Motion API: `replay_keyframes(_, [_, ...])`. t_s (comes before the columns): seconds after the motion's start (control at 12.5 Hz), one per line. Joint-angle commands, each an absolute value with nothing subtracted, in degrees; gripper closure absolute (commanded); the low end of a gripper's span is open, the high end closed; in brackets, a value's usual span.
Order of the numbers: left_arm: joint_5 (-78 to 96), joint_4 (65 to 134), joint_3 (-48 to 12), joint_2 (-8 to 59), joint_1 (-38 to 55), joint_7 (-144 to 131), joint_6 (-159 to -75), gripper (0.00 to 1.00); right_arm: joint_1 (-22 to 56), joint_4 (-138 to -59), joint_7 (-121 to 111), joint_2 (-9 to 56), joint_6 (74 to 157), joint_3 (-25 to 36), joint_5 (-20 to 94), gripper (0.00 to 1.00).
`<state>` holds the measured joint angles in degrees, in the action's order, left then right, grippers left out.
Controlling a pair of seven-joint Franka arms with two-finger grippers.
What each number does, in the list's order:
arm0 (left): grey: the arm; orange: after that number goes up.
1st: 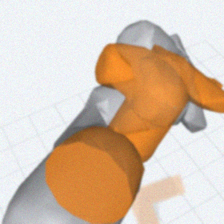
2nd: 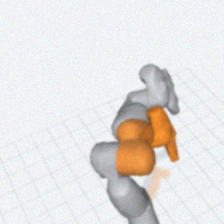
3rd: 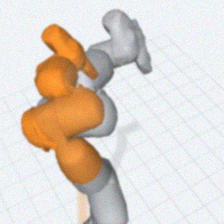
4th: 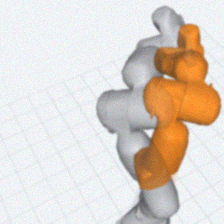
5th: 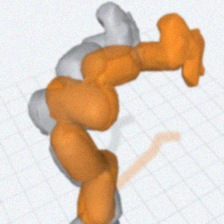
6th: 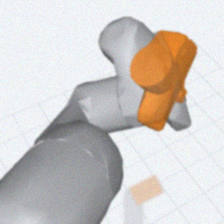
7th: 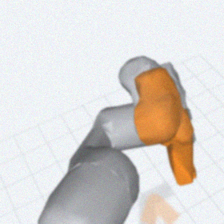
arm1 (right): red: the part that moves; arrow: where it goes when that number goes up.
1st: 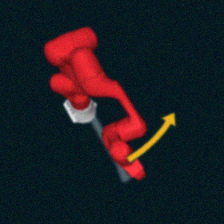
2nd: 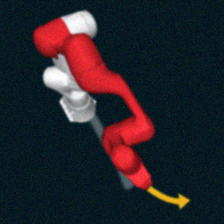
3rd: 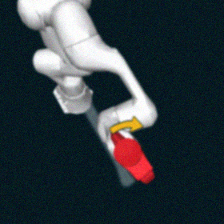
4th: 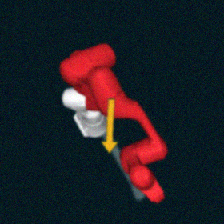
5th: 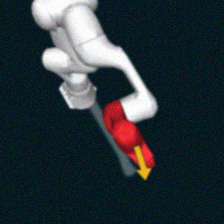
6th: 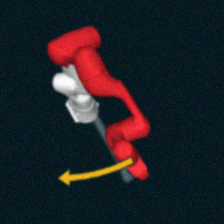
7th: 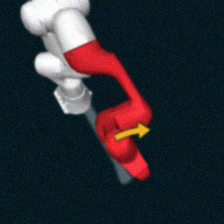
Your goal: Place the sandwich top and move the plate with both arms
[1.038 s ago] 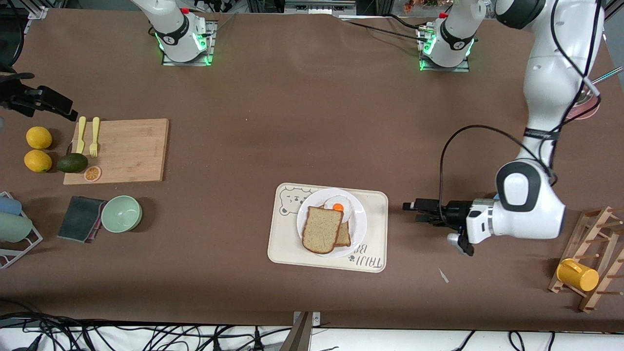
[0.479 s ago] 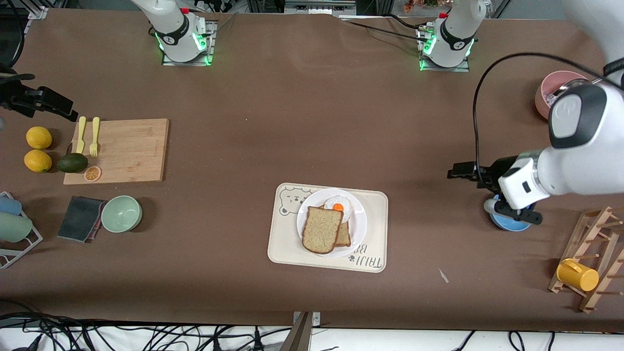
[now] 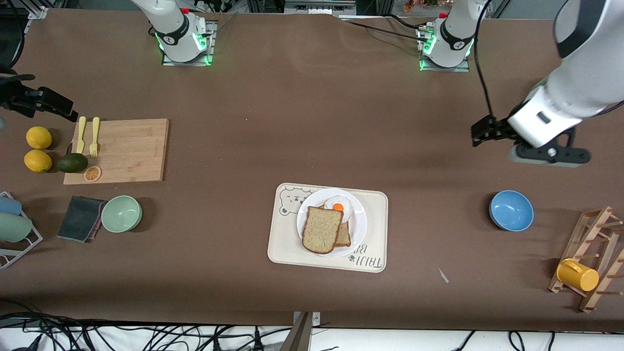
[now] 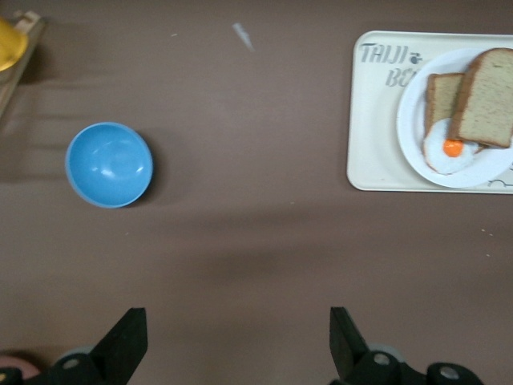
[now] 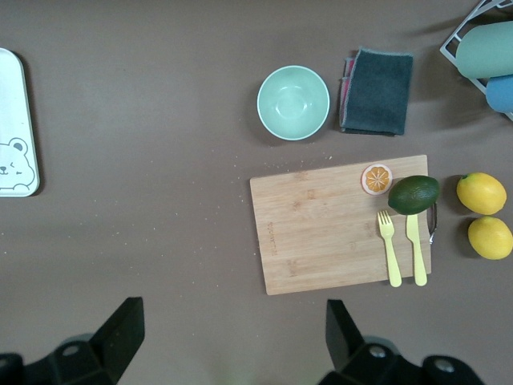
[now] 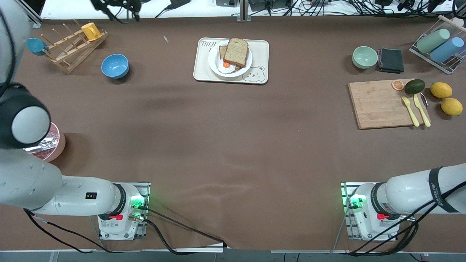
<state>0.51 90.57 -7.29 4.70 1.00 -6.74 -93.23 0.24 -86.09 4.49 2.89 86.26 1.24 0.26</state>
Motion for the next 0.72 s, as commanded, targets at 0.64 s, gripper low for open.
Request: replay_keyframes(0.64, [-0.1, 96.4, -6.7, -0.3, -0.8, -5.9, -94.3, 0.0, -0.3, -85.3, 3.9, 2.9, 85.9, -1.7, 1.0, 0.0])
